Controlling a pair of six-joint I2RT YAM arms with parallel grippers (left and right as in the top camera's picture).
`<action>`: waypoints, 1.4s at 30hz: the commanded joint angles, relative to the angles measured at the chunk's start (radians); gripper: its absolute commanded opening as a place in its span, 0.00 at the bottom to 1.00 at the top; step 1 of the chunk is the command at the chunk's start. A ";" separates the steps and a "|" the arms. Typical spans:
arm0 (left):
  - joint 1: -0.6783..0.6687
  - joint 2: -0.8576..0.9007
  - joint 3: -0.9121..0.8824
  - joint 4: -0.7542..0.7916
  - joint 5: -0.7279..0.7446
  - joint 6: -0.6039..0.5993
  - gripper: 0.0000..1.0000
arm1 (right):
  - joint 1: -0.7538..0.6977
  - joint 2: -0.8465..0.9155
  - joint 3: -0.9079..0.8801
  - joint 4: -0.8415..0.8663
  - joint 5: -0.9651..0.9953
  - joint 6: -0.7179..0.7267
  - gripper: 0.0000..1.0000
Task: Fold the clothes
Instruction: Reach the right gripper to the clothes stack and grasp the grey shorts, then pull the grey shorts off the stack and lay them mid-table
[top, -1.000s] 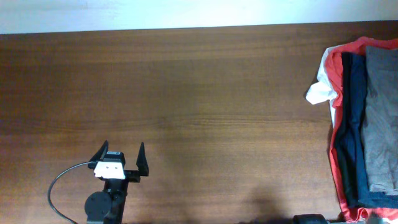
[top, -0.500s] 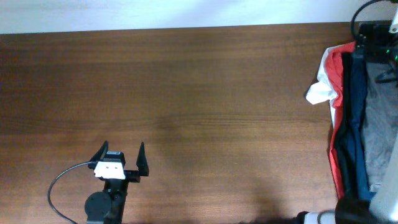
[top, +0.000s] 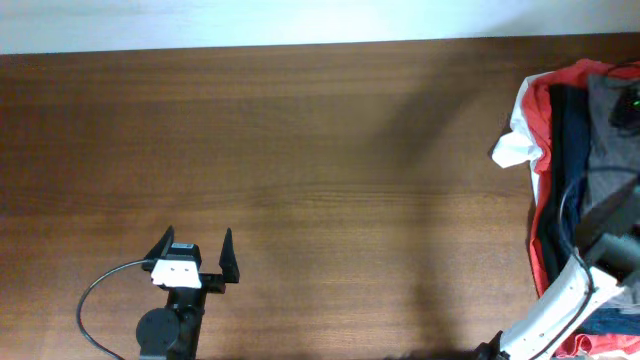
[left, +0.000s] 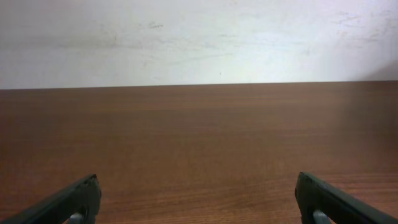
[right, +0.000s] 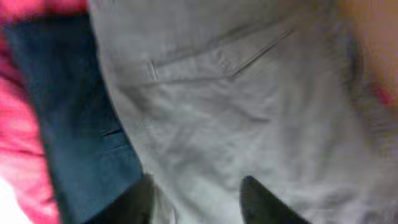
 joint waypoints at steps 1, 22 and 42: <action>-0.004 -0.005 -0.003 -0.005 -0.006 0.012 0.99 | 0.023 0.099 0.007 0.068 0.065 -0.053 0.55; -0.004 -0.005 -0.003 -0.005 -0.006 0.012 0.99 | 0.017 0.144 0.005 0.191 -0.022 -0.076 0.72; -0.004 -0.005 -0.003 -0.005 -0.006 0.012 0.99 | 0.008 0.177 -0.007 0.177 0.044 -0.107 0.78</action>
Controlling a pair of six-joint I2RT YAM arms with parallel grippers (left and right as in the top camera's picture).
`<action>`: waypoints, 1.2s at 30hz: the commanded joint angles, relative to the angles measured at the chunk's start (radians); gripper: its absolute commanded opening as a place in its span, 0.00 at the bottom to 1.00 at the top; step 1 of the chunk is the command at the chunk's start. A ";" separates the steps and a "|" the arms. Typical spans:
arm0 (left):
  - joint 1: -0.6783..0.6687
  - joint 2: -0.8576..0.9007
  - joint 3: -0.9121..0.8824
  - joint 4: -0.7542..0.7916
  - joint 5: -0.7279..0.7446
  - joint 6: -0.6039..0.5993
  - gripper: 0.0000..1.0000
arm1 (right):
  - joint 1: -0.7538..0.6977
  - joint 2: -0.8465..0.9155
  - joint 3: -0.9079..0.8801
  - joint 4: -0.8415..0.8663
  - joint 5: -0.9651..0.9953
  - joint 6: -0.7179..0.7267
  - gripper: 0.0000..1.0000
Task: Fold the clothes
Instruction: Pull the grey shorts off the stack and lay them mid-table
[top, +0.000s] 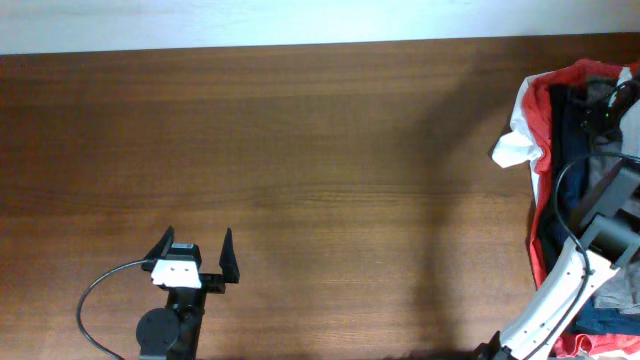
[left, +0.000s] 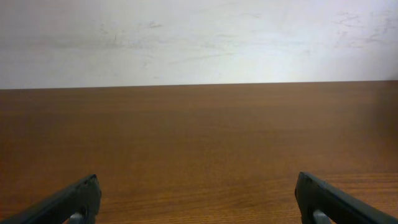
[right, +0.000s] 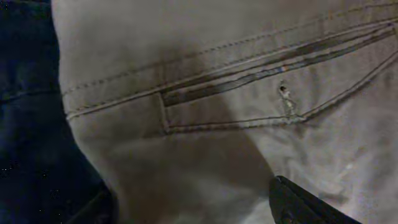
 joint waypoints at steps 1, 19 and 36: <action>-0.004 -0.005 -0.003 -0.005 -0.006 0.012 0.99 | -0.008 0.000 -0.011 0.003 0.035 -0.006 0.73; -0.004 -0.005 -0.003 -0.005 -0.006 0.012 0.99 | 0.349 -0.493 0.045 -0.209 -0.285 0.151 0.04; -0.004 -0.005 -0.003 -0.005 -0.006 0.012 0.99 | 1.393 -0.129 0.039 -0.253 -0.335 0.332 0.98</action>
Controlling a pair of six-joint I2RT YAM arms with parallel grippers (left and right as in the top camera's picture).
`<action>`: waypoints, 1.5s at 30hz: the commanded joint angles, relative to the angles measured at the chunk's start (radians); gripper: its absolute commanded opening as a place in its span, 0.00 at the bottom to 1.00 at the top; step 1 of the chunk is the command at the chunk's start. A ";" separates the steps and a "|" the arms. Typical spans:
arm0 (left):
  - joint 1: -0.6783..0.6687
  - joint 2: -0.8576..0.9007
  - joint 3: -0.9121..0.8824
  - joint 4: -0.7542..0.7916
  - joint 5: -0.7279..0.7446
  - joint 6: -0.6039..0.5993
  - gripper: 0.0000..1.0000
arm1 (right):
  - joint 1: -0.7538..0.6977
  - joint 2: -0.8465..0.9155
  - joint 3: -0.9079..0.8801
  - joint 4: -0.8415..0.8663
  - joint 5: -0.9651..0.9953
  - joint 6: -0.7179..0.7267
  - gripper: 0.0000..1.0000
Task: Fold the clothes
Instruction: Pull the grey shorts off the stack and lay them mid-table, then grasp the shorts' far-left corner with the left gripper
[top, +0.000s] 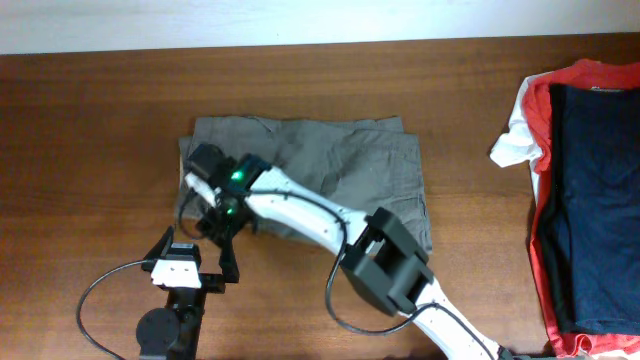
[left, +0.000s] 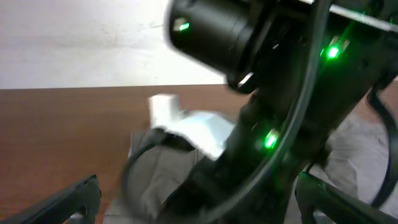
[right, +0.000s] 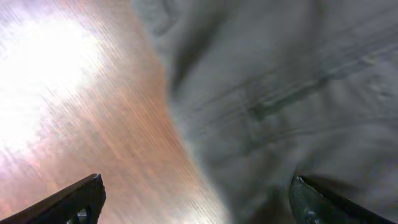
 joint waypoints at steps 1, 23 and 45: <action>-0.004 -0.005 -0.004 -0.005 -0.003 0.012 0.99 | -0.165 -0.146 0.041 -0.045 0.016 0.023 0.98; -0.004 -0.005 -0.004 -0.005 -0.003 0.012 0.99 | -1.056 -0.280 -0.437 0.054 -0.373 -0.083 0.64; -0.004 -0.005 -0.004 -0.005 -0.003 0.012 0.99 | -0.980 -0.138 -0.546 0.326 -0.421 -0.104 0.43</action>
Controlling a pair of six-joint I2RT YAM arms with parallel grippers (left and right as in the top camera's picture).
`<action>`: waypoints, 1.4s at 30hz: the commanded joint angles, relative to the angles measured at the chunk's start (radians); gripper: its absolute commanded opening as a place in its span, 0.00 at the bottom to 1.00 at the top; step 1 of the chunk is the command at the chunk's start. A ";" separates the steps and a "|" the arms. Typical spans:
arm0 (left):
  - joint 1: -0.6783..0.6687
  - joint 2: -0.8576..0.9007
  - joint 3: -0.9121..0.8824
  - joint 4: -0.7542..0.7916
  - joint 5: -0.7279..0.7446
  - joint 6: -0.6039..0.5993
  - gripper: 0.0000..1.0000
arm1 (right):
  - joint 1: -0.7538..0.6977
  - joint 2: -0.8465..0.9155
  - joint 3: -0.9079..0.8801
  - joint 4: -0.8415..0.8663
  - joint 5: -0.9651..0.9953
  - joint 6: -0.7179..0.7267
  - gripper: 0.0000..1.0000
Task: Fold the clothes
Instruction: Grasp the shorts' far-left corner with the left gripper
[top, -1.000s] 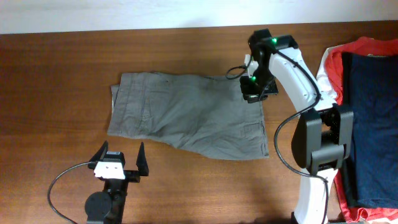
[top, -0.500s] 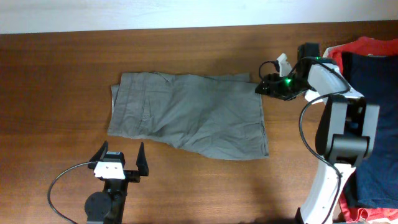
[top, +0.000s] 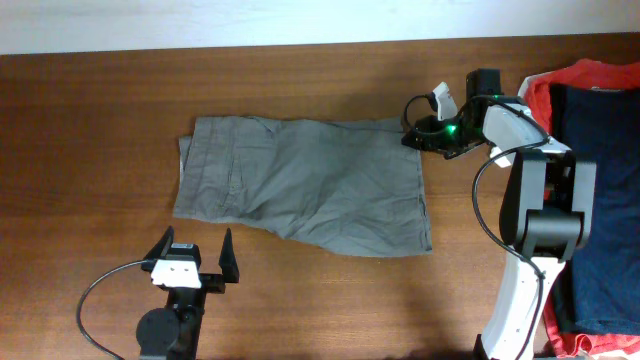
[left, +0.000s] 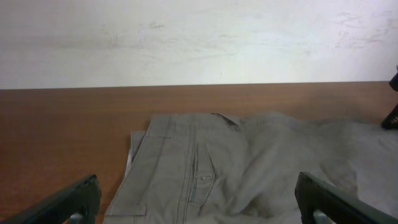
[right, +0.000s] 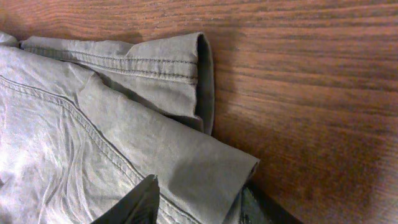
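Observation:
Grey shorts lie spread out on the brown table, waistband to the left. They fill the lower part of the left wrist view. My right gripper is at the shorts' far right corner. In the right wrist view the gripper has its fingers close together, with the hemmed leg corner between them. My left gripper sits open near the front edge, just short of the shorts, with nothing in it.
A pile of clothes lies at the table's right edge: a navy piece on a red one, with white fabric sticking out leftward. The right arm's white link rises beside the pile.
My right gripper was open at the shorts' left end, close to the left gripper. Now it is at their far right corner, shut on the leg hem. The left arm has not moved.
First the table's middle was bare and my right gripper was on grey shorts atop the pile at the right. It was still there later. Then the shorts lay in the middle with the right gripper open at their left end. Now it holds their right corner.

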 joint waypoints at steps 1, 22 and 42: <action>-0.004 -0.004 -0.003 -0.005 -0.003 0.012 0.99 | 0.009 0.043 -0.011 0.016 0.035 0.006 0.38; -0.005 -0.004 -0.003 0.034 0.035 0.013 0.99 | 0.008 0.043 -0.011 0.065 0.093 0.005 0.04; 0.301 1.827 1.741 -0.994 0.272 0.123 0.96 | 0.009 0.043 -0.011 0.060 0.115 0.005 0.04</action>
